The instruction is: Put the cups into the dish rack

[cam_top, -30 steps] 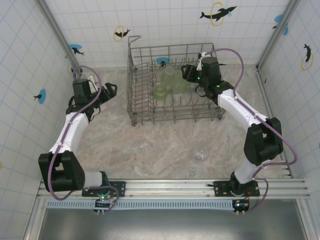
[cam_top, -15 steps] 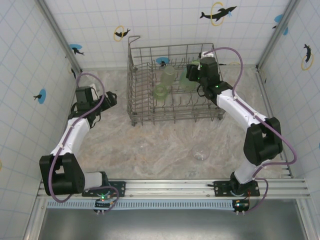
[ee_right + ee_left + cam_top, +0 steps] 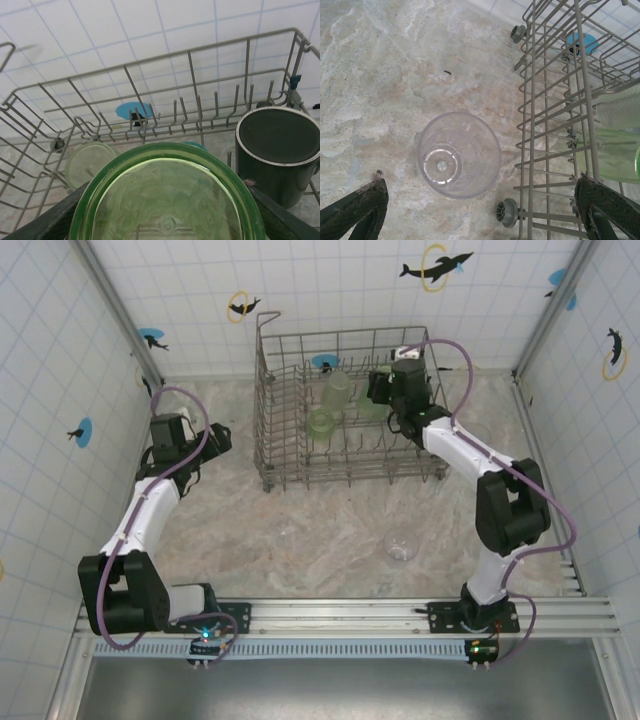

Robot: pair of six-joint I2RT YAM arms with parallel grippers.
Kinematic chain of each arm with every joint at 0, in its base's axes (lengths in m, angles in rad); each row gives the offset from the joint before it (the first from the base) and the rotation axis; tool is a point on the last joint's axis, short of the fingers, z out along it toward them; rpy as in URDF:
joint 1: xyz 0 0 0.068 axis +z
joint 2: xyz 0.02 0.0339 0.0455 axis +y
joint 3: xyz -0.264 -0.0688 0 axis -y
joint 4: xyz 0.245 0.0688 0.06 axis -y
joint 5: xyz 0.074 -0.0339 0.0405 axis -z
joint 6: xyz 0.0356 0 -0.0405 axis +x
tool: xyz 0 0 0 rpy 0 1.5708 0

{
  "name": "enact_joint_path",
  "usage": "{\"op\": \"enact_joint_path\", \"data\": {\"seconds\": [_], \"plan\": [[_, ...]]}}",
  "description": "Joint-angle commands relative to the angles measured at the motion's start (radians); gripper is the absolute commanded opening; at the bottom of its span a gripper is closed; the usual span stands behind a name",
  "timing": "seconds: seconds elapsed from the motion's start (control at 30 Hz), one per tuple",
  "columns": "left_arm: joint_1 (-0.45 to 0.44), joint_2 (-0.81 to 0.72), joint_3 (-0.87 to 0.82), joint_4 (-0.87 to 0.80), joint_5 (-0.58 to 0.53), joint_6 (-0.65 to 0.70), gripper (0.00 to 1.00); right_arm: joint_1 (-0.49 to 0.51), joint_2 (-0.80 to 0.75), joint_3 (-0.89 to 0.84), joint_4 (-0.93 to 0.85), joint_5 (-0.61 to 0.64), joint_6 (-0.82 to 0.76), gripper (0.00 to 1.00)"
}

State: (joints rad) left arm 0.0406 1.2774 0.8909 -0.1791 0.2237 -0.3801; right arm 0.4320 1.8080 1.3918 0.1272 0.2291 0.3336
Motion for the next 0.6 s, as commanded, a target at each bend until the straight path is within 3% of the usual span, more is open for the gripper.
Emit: {"op": "enact_joint_path", "data": {"seconds": [0.0, 0.57], "plan": [[0.007, -0.006, -0.005, -0.016, 0.005, 0.027, 0.98, -0.002, 0.032, 0.035, 0.083, -0.001, 0.010, 0.35], [0.007, 0.025, 0.014, -0.046, 0.016, 0.018, 0.97, 0.043, 0.162, 0.104, 0.046, 0.084, -0.064, 0.40]]}}
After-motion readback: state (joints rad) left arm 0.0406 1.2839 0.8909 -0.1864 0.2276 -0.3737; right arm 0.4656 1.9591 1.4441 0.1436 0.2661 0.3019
